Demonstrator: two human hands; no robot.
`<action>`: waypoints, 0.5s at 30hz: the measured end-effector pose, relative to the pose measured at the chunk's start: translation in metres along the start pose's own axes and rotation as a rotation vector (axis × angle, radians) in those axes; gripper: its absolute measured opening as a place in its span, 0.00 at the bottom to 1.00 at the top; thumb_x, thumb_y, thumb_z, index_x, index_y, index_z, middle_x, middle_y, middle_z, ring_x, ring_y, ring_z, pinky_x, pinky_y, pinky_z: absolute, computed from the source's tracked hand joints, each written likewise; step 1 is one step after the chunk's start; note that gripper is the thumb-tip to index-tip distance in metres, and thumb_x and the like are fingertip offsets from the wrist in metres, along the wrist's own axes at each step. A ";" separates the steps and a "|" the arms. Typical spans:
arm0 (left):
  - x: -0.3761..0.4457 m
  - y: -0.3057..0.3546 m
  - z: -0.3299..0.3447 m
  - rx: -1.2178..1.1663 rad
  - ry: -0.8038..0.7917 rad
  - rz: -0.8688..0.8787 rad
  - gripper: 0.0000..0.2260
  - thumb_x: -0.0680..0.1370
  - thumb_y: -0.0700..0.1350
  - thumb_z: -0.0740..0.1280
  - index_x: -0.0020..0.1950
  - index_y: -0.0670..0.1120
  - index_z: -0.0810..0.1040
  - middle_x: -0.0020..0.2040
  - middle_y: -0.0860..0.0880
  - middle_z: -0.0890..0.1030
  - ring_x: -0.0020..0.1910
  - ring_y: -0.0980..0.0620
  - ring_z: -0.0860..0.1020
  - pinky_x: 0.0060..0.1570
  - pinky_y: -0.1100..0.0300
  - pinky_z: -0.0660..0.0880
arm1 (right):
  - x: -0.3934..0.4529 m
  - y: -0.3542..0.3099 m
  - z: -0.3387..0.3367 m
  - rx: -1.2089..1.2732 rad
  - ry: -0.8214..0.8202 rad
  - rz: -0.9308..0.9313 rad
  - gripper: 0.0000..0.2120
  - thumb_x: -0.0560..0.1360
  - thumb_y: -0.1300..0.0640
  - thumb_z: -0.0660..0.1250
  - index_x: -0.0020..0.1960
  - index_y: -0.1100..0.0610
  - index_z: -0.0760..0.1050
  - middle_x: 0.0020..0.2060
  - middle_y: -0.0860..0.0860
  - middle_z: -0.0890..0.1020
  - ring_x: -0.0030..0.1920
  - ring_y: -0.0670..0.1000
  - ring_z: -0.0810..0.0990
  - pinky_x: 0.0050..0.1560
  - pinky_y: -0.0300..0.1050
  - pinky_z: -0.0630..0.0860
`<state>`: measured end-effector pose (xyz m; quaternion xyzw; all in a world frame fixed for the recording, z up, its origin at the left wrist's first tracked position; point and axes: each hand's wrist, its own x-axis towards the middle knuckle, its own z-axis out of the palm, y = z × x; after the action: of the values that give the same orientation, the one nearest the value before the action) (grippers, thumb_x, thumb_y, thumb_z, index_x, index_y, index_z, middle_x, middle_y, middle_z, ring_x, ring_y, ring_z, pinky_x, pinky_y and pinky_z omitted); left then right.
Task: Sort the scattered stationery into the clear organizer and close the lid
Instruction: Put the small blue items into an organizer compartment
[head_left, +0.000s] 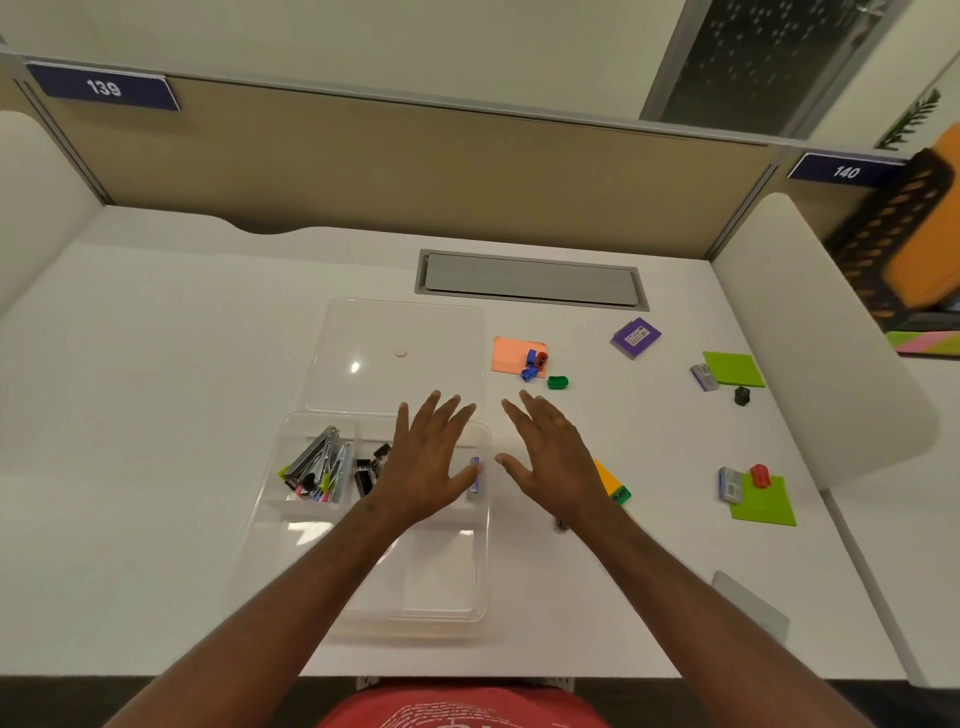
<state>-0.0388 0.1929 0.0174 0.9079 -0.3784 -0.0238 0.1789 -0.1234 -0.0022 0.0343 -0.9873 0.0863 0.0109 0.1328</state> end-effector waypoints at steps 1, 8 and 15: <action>0.003 0.005 0.001 0.001 -0.008 0.004 0.34 0.79 0.63 0.60 0.81 0.52 0.55 0.81 0.49 0.56 0.81 0.47 0.48 0.77 0.38 0.44 | -0.001 0.006 -0.002 -0.012 0.001 0.012 0.35 0.80 0.38 0.58 0.81 0.47 0.48 0.81 0.50 0.51 0.80 0.52 0.49 0.77 0.49 0.51; 0.025 0.043 0.009 0.034 -0.063 0.046 0.35 0.80 0.64 0.58 0.81 0.52 0.51 0.82 0.49 0.54 0.81 0.47 0.45 0.77 0.39 0.43 | -0.015 0.049 -0.014 -0.038 0.013 0.085 0.35 0.80 0.37 0.56 0.81 0.47 0.47 0.81 0.51 0.49 0.80 0.52 0.47 0.77 0.49 0.50; 0.056 0.078 0.025 0.097 -0.133 0.086 0.36 0.80 0.65 0.55 0.82 0.51 0.47 0.82 0.48 0.51 0.81 0.47 0.43 0.77 0.39 0.41 | -0.031 0.092 -0.018 -0.027 0.026 0.143 0.36 0.80 0.37 0.56 0.81 0.47 0.44 0.81 0.51 0.46 0.80 0.52 0.45 0.77 0.49 0.50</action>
<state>-0.0567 0.0959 0.0264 0.8947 -0.4289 -0.0581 0.1100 -0.1696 -0.0897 0.0292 -0.9803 0.1583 0.0088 0.1174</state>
